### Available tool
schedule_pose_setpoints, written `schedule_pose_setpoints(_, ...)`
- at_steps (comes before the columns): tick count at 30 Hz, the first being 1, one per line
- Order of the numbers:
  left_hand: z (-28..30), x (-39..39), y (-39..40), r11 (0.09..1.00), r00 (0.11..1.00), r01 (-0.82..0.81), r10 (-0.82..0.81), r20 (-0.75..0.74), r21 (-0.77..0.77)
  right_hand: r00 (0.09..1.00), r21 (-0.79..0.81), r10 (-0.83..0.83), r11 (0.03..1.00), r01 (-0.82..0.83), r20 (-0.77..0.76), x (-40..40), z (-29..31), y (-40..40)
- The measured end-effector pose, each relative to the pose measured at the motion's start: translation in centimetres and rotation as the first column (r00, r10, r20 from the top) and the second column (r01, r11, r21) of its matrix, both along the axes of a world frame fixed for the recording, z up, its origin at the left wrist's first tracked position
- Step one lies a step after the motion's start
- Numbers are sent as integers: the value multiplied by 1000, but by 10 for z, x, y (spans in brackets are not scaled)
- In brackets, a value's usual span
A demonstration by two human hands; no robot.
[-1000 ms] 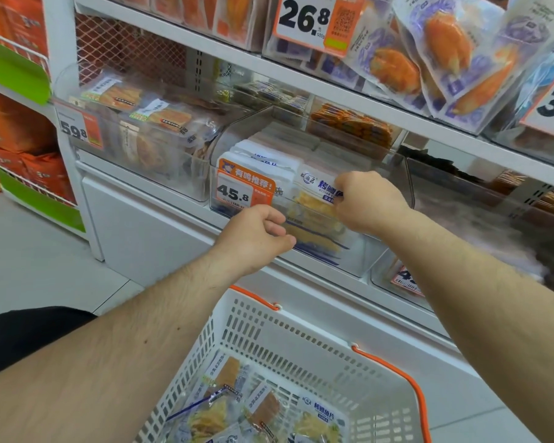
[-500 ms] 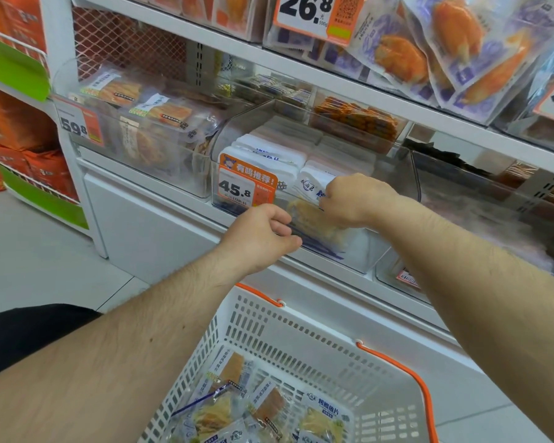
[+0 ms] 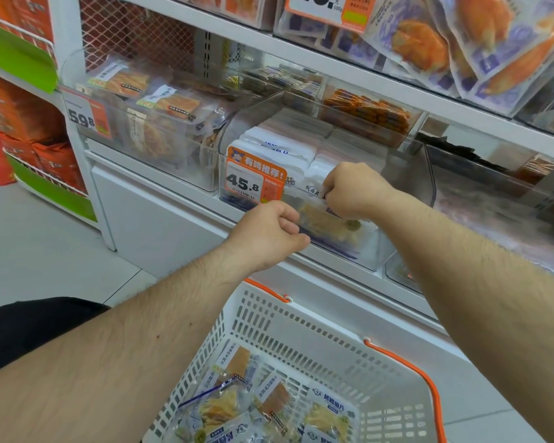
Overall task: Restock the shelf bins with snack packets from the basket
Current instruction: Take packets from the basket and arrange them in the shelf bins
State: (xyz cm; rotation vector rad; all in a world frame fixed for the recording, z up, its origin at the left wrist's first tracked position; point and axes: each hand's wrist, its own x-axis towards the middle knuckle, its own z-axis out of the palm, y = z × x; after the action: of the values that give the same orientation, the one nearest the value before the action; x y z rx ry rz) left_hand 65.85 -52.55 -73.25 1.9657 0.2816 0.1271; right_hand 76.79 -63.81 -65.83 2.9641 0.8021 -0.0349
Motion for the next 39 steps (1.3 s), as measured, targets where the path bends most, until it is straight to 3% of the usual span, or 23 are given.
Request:
schedule_pose_setpoints(7, -1, 0, -6, 998, 998, 52, -50, -43, 45, 995, 100, -25, 994, 35, -98, 4, 0, -6)
schedule_pose_setpoints(9, -1, 0, -6, 997, 997, 56, -54, -46, 48, 998, 278, -57, 959, 53, 8, 7, 0, -16)
schedule_pose_setpoints(11, -1, -1, -4, 998, 998, 49, -47, -41, 46, 968, 538, -213, 836, 108, 136, 10, 1, -29)
schedule_pose_setpoints(12, -1, -1, -3, 998, 998, 44, -42, -37, 44, 945, 647, -318, 736, 196, 76, 12, 5, -34)
schedule_pose_setpoints(13, -1, -1, -2, 998, 999, 36, -35, -32, 42, 916, 714, -389, 615, 335, -95, 15, 7, -39)
schedule_pose_setpoints(14, -1, -2, -2, 999, 999, 30, -29, -29, 41, 865, 710, -395, 508, 487, -310, 16, 8, -41)
schedule_pose_setpoints(15, -1, -2, -2, 999, 999, 28, -27, -29, 41, 797, 649, -362, 464, 603, -483, 17, 9, -42)
schedule_pose_setpoints(18, 1, -1, -6, 998, 999, 36, -35, -33, 45, 691, 521, -293, 484, 703, -661, 15, -1, -43)
schedule_pose_setpoints(23, 1, -1, -5, 998, 999, 38, -36, -32, 44, 707, 484, -314, 553, 678, -633, 13, -5, -41)
schedule_pose_setpoints(24, -1, -3, -5, 998, 998, 37, -35, -44, 45, 738, 495, -346, 571, 656, -579, 11, -5, -41)
schedule_pose_setpoints(26, -7, -7, -3, 997, 995, 50, -43, -94, 64, 858, 555, -417, 656, 512, -299, 3, -12, -39)
schedule_pose_setpoints(28, -18, -13, -2, 988, 982, 103, -83, -168, 116, 946, 666, -310, 726, 171, 95, -17, -27, -35)
schedule_pose_setpoints(29, -25, -16, -1, 978, 973, 140, -107, -205, 154, 946, 697, -212, 717, -21, 247, -29, -39, -32)
schedule_pose_setpoints(31, -38, -21, 0, 943, 942, 233, -158, -297, 237, 933, 730, -64, 642, -233, 355, -54, -69, -26)
schedule_pose_setpoints(33, -48, -28, 1, 873, 885, 360, -208, -418, 328, 956, 764, 21, 597, -245, 291, -73, -107, -20)
schedule_pose_setpoints(35, -57, -36, 2, 755, 785, 524, -248, -567, 395, 992, 782, 48, 612, -120, 115, -88, -151, -19)
schedule_pose_setpoints(37, -66, -42, 3, 637, 655, 672, -275, -704, 377, 986, 721, 42, 687, 90, -163, -97, -196, -22)
schedule_pose_setpoints(39, -76, -44, 4, 578, 568, 746, -290, -770, 332, 914, 543, 7, 807, 234, -405, -104, -239, -24)
